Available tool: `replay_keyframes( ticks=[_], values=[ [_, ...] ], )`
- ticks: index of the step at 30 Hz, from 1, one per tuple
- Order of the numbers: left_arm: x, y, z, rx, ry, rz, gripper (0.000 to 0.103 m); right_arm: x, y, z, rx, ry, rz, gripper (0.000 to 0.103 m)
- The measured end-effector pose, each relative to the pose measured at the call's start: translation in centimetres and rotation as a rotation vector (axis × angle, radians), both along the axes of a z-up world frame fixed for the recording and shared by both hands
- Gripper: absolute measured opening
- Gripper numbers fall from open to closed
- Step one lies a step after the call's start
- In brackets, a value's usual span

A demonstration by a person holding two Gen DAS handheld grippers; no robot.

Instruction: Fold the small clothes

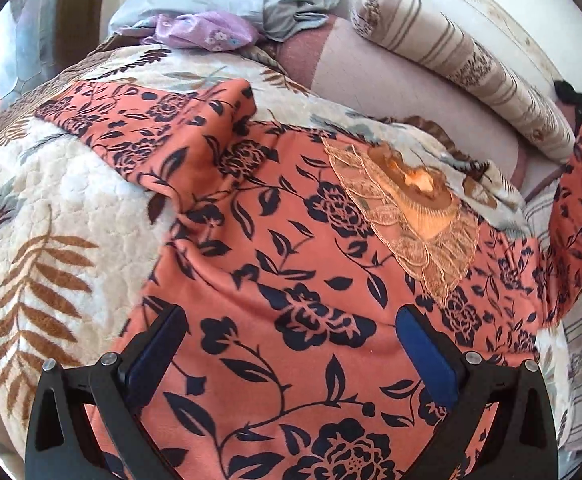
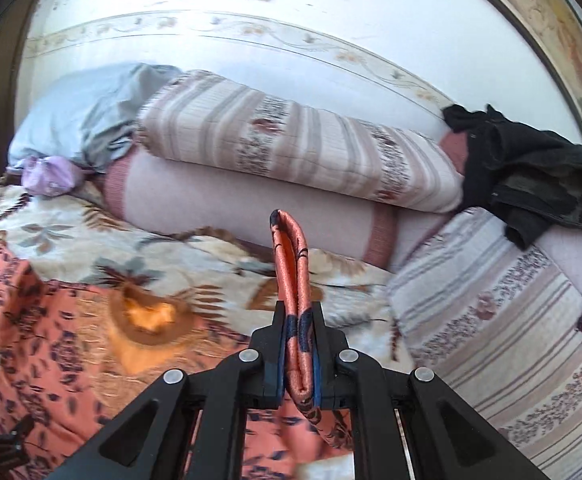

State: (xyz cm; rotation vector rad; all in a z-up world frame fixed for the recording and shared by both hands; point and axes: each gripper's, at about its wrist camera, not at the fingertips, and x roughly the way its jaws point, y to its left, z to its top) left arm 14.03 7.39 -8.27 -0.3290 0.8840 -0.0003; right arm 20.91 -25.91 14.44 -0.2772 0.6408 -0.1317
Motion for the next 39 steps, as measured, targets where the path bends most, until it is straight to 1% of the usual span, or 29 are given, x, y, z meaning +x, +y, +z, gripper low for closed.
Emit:
replay_keyframes(
  ticks=[5,8,11,12,14,15,16,17,18,19,20,21,22,24,27,29,31,33,35,37,38,39],
  values=[
    [0.1,1.9,0.4,-0.076,-0.007,0.047,0.103,1.1,5.1,-2.0,0.066,0.024,0.062,0.009],
    [0.1,3.0,0.8,-0.104,-0.023,0.082,0.103,2.0,7.8,-3.4,0.138,0.051,0.095,0.009],
    [0.2,4.0,1.0,-0.14,-0.029,0.108,0.103,3.0,9.6,-5.3,0.324,0.097,0.136,0.009],
    [0.3,4.4,1.0,-0.154,-0.027,0.116,0.103,3.4,10.0,-6.2,0.441,0.117,0.168,0.009],
    [0.4,5.0,0.9,-0.178,-0.023,0.131,0.103,3.8,10.5,-8.0,0.624,0.147,0.216,0.009],
    [0.5,5.2,0.8,-0.186,-0.019,0.138,0.103,4.2,10.9,-9.7,0.732,0.177,0.247,0.012],
    [0.7,5.4,0.6,-0.194,-0.012,0.146,0.103,4.6,11.3,-11.2,0.795,0.216,0.267,0.015],
    [0.8,5.5,0.5,-0.2,-0.006,0.151,0.103,5.1,11.7,-13.0,0.834,0.272,0.271,0.02],
    [1.0,5.6,0.3,-0.205,0.002,0.155,0.103,5.6,12.0,-15.0,0.846,0.336,0.258,0.043],
    [1.1,5.6,0.1,-0.209,0.01,0.156,0.103,5.9,12.1,-17.3,0.839,0.4,0.228,0.079],
    [1.2,5.6,0.0,-0.211,0.015,0.155,0.103,5.7,11.7,-18.3,0.838,0.415,0.217,0.085],
    [1.3,5.6,-0.1,-0.211,0.017,0.154,0.103,5.2,11.0,-19.3,0.842,0.414,0.214,0.085],
    [1.3,5.5,-0.1,-0.208,0.017,0.154,0.103,4.7,10.0,-19.7,0.851,0.407,0.214,0.085],
    [1.4,5.2,-0.1,-0.191,0.014,0.149,0.103,3.3,8.0,-19.5,0.867,0.366,0.234,0.085],
    [1.7,4.5,-0.5,-0.163,0.024,0.131,0.103,1.4,4.6,-18.2,0.793,0.322,0.23,0.085],
    [1.9,4.1,-0.9,-0.151,0.035,0.113,0.103,-0.3,2.3,-17.6,0.765,0.295,0.233,0.085],
    [2.0,3.6,-1.3,-0.147,0.039,0.094,0.103,-2.1,-0.4,-17.6,0.731,0.293,0.25,0.085],
    [2.2,3.2,-1.6,-0.149,0.034,0.07,0.103,-4.1,-2.9,-18.5,0.73,0.299,0.26,0.085],
    [2.6,2.8,-1.8,-0.171,0.037,0.049,0.103,-5.8,-4.6,-20.6,0.76,0.315,0.252,0.085],
    [3.0,2.7,-1.8,-0.244,0.044,0.028,0.103,-7.0,-5.9,-23.6,0.819,0.339,0.221,0.084],
    [3.3,2.7,-1.7,-0.273,0.04,0.023,0.103,-7.8,-6.5,-24.5,0.847,0.3,0.235,0.084],
    [3.7,2.6,-1.4,-0.287,0.038,0.02,0.103,-8.5,-6.7,-24.3,0.851,0.249,0.244,0.084]
  ],
)
